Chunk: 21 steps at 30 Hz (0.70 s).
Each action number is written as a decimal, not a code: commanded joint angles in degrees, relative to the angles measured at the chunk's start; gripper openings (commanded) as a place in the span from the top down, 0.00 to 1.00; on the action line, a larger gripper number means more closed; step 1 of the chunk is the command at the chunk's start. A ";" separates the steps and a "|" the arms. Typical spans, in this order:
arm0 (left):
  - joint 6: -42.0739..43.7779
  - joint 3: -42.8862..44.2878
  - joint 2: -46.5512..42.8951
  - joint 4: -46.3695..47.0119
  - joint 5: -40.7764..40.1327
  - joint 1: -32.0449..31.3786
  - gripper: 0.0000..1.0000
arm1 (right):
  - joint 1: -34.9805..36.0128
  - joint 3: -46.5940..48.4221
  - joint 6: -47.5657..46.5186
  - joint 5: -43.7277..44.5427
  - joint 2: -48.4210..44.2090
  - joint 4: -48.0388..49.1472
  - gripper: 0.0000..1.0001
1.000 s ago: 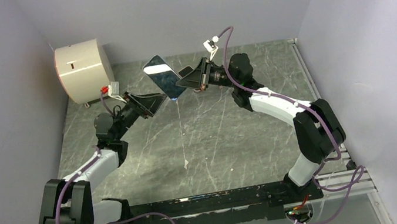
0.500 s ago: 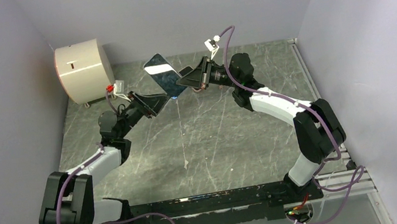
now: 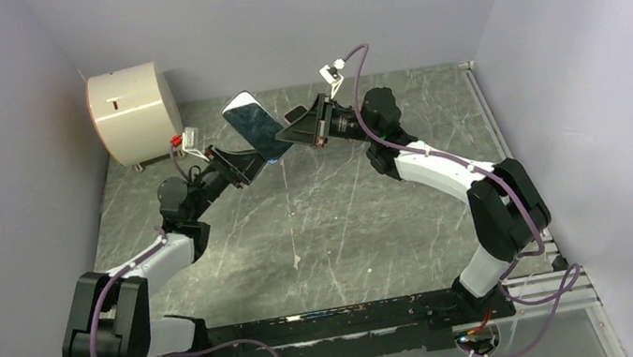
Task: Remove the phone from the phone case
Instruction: Remove the phone case from the phone.
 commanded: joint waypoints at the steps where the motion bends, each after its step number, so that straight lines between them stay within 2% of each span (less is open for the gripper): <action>1: -3.87 1.72 0.10 9.21 1.77 -0.53 0.48 | 1.77 0.34 -1.32 -1.91 -1.85 3.43 1.00; 4: -4.57 1.34 -0.35 10.19 1.58 -0.54 0.59 | 2.05 -0.22 -1.85 -2.10 -2.05 2.78 1.00; 10: -3.04 0.40 -2.98 8.10 -0.60 -0.53 0.97 | 2.06 -0.26 -5.17 -1.70 -3.27 -0.98 1.00; 13: -0.43 0.21 -4.85 2.29 -3.16 -0.51 0.97 | 1.70 -0.25 -6.18 -1.24 -4.06 -2.01 1.00; 15: 1.96 0.72 -6.64 -4.88 -6.00 -0.54 0.97 | 1.27 -0.22 -6.73 -1.03 -4.49 -2.58 1.00; 19: 7.49 2.90 -10.85 -24.00 -17.12 -0.54 0.97 | -0.41 -1.31 -7.38 -0.61 -5.79 -3.79 1.00; 21: 9.06 2.97 -12.82 -29.57 -22.83 -0.55 0.97 | -1.77 -2.36 -7.85 -0.16 -7.01 -4.67 1.00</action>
